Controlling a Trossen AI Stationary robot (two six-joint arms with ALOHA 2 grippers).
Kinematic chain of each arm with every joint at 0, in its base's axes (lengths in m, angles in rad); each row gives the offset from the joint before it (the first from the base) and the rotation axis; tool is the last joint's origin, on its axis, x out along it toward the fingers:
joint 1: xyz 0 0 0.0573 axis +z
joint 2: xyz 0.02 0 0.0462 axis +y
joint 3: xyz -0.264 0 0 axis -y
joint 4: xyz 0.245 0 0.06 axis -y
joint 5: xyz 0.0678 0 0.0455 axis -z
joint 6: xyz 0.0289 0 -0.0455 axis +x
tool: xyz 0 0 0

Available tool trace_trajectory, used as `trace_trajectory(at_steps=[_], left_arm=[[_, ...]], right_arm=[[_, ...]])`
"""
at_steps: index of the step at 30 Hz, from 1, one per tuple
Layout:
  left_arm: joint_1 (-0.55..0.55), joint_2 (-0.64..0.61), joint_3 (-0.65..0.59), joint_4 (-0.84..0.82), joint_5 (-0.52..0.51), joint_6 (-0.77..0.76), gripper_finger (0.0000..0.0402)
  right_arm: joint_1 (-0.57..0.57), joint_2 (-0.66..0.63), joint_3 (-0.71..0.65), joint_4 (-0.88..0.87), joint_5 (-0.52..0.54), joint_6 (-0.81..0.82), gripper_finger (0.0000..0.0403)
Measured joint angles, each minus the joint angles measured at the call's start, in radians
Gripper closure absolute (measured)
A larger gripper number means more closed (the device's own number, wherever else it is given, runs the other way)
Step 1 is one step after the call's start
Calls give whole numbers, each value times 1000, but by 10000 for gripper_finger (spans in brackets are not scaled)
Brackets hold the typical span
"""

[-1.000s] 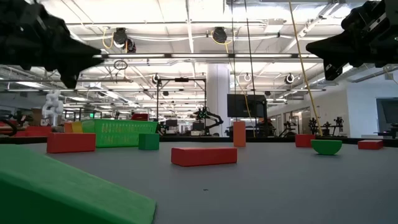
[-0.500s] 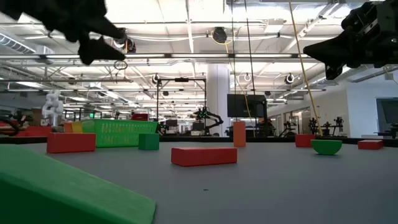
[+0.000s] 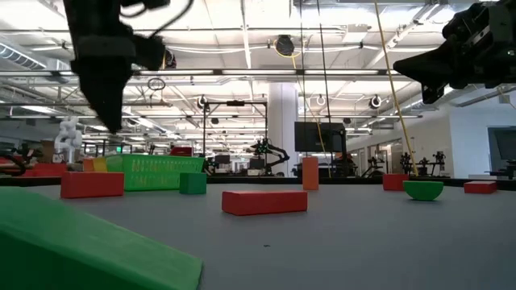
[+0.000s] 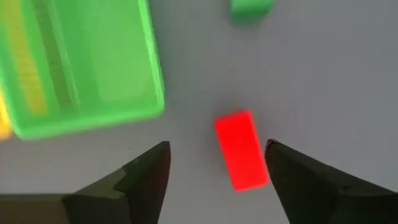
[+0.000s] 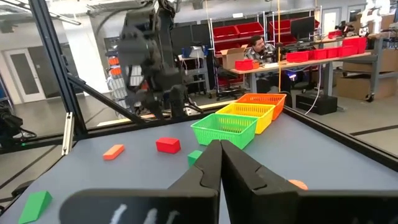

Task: Sort & place blocks by color
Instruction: Put the red block into the orange basket

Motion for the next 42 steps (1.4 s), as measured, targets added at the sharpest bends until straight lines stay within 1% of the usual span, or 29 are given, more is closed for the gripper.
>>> trace_trajectory(at_steps=[6, 9, 12, 16, 21, 25, 28, 31, 36, 37, 39, 40, 42], left_arm=[[0, 101, -3, 34, 120, -81, 90], [0, 129, -3, 68, 144, -106, 71], [-1, 161, -3, 78, 144, -122, 60], [-1, 212, -3, 69, 144, -121, 61], [-1, 263, -3, 77, 150, -99, 84], [-1, 267, -3, 77, 150, -63, 118], [-1, 261, 7, 70, 148, -42, 155], [-1, 256, 29, 68, 146, -14, 206], [0, 249, 55, 54, 136, 21, 310], [0, 248, 53, 64, 141, 24, 336], [-1, 249, 61, 51, 152, 34, 374], [-2, 249, 59, 58, 154, 38, 389], [-1, 249, 59, 55, 165, 40, 396]], right_arm=[[0, 0, 0, 0, 0, -22, 403], [0, 0, 0, 0, 0, -24, 403], [0, 0, 0, 0, 0, -24, 403], [0, 0, 0, 0, -1, -24, 403], [0, 0, 0, 0, -1, -24, 403], [0, 0, 0, 0, -1, -24, 403], [0, 0, 0, 0, -1, -24, 403], [0, 0, 0, 0, -1, -25, 403], [0, 0, 0, -1, -1, -24, 403], [0, 0, 0, -3, -1, -25, 403], [0, 0, 0, -4, -1, -25, 403], [0, 0, 0, -3, -1, -25, 403], [0, 0, 0, -3, -1, -25, 403]])
